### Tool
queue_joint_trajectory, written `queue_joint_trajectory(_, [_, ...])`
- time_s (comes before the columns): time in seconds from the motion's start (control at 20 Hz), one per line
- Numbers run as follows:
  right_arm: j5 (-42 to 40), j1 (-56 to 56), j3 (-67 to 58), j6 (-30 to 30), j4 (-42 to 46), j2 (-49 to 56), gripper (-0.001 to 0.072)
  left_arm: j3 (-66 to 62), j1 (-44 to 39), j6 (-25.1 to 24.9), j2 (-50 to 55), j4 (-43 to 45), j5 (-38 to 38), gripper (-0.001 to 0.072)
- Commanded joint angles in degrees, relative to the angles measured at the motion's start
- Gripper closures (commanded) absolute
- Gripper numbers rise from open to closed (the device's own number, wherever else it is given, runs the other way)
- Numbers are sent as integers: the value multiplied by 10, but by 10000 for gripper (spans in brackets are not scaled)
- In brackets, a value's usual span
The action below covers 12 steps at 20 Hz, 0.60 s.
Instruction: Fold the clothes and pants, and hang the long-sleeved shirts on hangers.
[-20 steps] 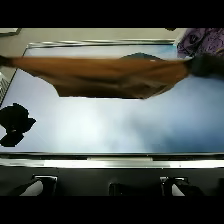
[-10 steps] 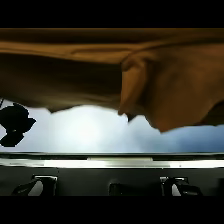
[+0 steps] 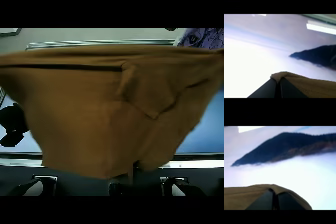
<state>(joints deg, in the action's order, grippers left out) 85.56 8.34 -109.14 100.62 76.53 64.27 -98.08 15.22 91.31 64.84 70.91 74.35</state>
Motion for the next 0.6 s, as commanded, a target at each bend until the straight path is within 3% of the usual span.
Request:
queue_joint_trajectory(0.0, [-4, 0, 0, 5, -9, 182, 680, 47, -26, -16, 148, 2, -59, 694])
queue_joint_trajectory(0.2, [-103, -1, 0, 6, -45, 377, 680, 27, -64, -26, 317, 2, -164, 694])
queue_joint_trajectory(0.45, [-186, -1, 0, 6, -130, 505, 675, -14, -101, -26, 429, 2, -235, 694])
queue_joint_trajectory(0.55, [-188, -1, 0, 6, -141, 522, 602, -15, -106, -12, 446, 0, -230, 691])
